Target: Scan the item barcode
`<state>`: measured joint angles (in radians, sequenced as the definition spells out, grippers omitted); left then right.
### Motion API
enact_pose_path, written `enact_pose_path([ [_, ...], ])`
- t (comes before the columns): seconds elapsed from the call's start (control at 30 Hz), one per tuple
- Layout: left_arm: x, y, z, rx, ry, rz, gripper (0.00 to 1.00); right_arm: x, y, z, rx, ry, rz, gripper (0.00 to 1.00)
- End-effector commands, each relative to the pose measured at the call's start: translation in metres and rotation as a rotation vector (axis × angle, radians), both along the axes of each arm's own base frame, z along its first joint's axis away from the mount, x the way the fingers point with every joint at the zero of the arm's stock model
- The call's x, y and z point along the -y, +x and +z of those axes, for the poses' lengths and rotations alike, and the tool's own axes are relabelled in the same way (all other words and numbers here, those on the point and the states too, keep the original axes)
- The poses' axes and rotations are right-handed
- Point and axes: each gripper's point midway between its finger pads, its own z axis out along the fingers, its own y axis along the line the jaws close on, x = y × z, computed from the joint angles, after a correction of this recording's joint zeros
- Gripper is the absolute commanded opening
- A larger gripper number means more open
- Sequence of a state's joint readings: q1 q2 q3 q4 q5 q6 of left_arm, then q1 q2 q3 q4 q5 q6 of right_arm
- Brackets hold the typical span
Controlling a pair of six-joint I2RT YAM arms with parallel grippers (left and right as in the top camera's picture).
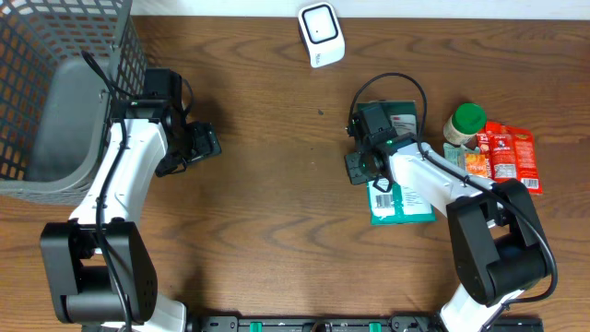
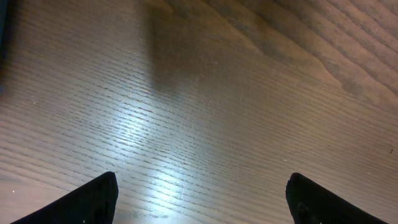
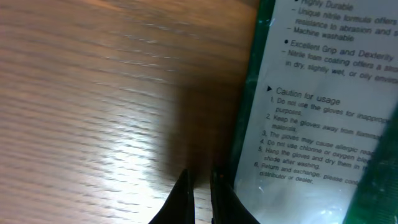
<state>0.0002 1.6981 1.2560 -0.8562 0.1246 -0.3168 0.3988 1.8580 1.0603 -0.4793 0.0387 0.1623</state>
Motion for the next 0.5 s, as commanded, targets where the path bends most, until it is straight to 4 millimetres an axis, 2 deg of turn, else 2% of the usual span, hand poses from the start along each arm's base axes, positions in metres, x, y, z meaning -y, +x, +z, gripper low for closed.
enact_pose_path([
  [0.0, -0.005, -0.001, -0.003, -0.013, 0.012, 0.012, 0.87, 0.019, -0.003, -0.007, -0.004, -0.095, -0.048, 0.06],
  [0.23, -0.005, -0.001, -0.003, -0.013, 0.012, 0.012, 0.87, 0.037, -0.002, -0.005, 0.017, -0.195, -0.073, 0.06],
  [0.3, -0.005, -0.001, -0.003, -0.013, 0.012, 0.012, 0.87, 0.037, -0.002, -0.005, 0.013, -0.197, -0.073, 0.09],
  [0.37, -0.005, -0.001, -0.003, -0.013, 0.012, 0.012, 0.87, 0.037, -0.002, -0.005, 0.013, -0.198, -0.072, 0.05],
  [0.47, -0.005, -0.001, -0.003, -0.013, 0.012, 0.012, 0.87, 0.038, -0.003, -0.005, 0.010, -0.201, -0.066, 0.04],
])
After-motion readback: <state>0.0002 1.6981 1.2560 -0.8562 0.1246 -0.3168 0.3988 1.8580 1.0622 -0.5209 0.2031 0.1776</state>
